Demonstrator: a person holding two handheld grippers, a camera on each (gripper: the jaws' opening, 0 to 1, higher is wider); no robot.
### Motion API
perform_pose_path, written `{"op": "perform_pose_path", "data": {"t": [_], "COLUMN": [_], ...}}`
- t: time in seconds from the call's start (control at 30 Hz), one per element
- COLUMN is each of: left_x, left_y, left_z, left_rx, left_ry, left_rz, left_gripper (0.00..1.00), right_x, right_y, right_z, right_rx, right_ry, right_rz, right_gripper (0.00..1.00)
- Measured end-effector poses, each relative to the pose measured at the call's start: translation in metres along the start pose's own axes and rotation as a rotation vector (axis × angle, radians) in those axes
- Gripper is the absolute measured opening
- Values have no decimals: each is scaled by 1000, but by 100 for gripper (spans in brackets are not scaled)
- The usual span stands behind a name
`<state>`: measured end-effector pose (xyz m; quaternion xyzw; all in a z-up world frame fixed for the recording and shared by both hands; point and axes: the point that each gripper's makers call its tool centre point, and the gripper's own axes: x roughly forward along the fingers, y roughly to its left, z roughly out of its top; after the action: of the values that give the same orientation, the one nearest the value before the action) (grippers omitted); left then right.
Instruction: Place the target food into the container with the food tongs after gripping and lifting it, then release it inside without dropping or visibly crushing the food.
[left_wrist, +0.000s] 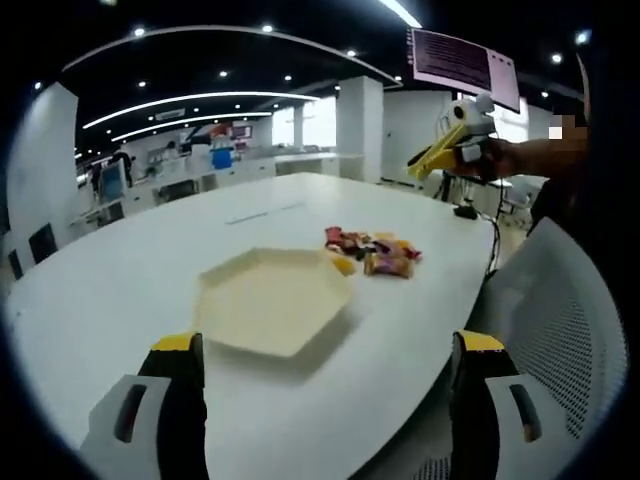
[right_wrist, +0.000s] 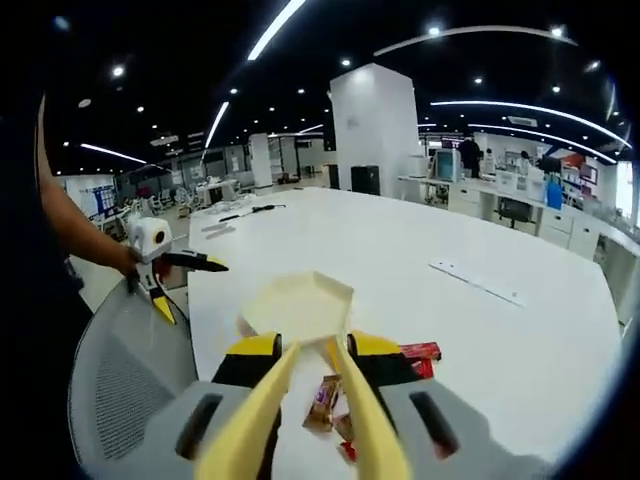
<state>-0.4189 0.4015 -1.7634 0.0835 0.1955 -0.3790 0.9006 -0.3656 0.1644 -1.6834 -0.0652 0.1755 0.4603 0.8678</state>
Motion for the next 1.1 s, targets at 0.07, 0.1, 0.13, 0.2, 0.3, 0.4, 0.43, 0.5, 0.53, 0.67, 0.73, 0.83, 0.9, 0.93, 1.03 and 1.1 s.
{"op": "perform_pose_path", "data": {"t": [0.07, 0.1, 0.13, 0.2, 0.3, 0.4, 0.43, 0.5, 0.53, 0.67, 0.73, 0.83, 0.9, 0.93, 1.03, 1.1], "left_x": [0, 1, 1, 1, 2, 2, 2, 3, 3, 4, 4, 4, 4, 4, 4, 4], "left_y": [-4, -3, -2, -1, 0, -1, -1, -1, -1, -3, -3, -2, -1, -1, 0, 0], "left_z": [0, -2, -3, -4, -8, -8, -10, -11, -12, -13, -15, -15, -16, -16, -18, -18], "left_rx": [5, 7, 6, -2, -19, -18, -24, -22, -22, -17, -17, -15, -16, -13, -13, -12], "left_ry": [5, 10, 12, 12, 25, 29, 40, 45, 46, 58, 62, 66, 70, 71, 80, 79], "left_rz": [-10, -9, -9, -9, -5, 0, -2, -2, -2, -9, -9, -5, -5, -4, 2, -1], "left_gripper": [99, 99, 99, 99, 99, 99, 99, 99, 99, 99, 99, 99, 99, 99, 99, 99], "right_x": [5, 9, 11, 16, 22, 29, 32, 37, 40, 51, 57, 62, 65, 67, 70, 72], "right_y": [-1, -2, -3, -4, -5, -7, -8, -9, -9, -9, -10, -11, -11, -12, -14, -14], "right_z": [-6, -11, -15, -24, -34, -45, -50, -57, -59, -71, -81, -90, -96, -99, -104, -106], "right_rx": [0, 0, 2, 3, 7, 10, 17, 25, 29, 38, 39, 51, 58, 57, 75, 83], "right_ry": [12, 23, 31, 50, 65, 83, 87, 92, 94, 112, 133, 151, 162, 169, 177, 182], "right_rz": [-2, -2, -2, -7, -10, -17, -22, -32, -32, -36, -45, -52, -54, -62, -67, -72], "right_gripper": [25, 25, 25, 25, 25, 24, 24, 24, 24, 24, 24, 24, 24, 25, 25, 25]}}
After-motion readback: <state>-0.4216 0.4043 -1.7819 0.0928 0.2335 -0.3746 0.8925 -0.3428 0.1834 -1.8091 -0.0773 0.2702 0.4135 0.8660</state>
